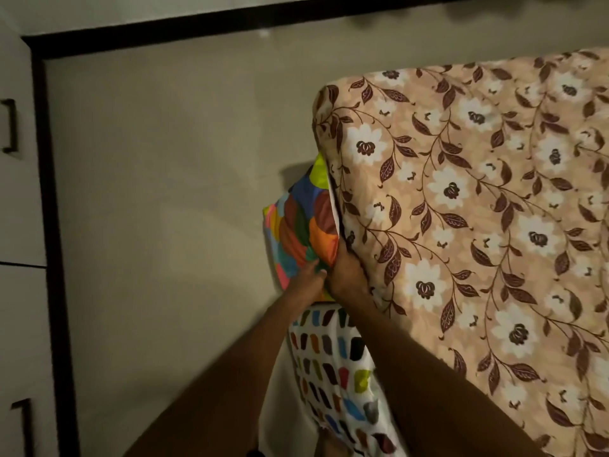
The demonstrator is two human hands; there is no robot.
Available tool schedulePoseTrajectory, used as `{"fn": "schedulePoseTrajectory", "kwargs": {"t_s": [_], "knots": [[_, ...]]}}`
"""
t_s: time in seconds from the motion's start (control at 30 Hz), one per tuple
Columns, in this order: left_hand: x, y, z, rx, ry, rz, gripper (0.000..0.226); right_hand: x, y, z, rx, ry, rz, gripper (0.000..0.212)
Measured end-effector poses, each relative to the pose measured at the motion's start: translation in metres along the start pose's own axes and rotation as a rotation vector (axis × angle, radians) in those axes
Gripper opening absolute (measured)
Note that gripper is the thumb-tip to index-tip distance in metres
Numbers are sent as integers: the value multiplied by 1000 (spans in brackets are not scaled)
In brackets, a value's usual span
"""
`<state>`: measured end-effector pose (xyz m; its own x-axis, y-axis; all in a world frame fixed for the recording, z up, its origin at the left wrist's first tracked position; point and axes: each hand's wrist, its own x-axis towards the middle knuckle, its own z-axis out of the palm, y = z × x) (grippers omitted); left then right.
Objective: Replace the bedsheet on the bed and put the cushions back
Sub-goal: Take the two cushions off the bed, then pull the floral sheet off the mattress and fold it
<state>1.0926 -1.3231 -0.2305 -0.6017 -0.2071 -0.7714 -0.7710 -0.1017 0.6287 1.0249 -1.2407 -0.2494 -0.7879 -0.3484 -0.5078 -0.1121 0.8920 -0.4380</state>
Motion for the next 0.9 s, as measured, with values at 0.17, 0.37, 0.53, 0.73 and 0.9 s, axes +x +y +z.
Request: {"fn": "schedulePoseTrajectory", "kwargs": {"t_s": [0.17,0.37,0.53,0.73,0.9], "knots": [[-27,24,4,15,-1,-42,44,-25,-11,-24,-3,-49,25,75],[-77,57,4,24,24,-75,45,-69,-4,-72,24,-126,3,90],[-135,98,10,-2,-16,-76,41,-118,-6,-124,157,-123,31,80],[-228,147,14,69,-20,-56,33,-202,-46,-205,265,-172,91,51],[-301,160,31,125,-106,-75,25,-280,-57,-239,371,-129,187,28]]}}
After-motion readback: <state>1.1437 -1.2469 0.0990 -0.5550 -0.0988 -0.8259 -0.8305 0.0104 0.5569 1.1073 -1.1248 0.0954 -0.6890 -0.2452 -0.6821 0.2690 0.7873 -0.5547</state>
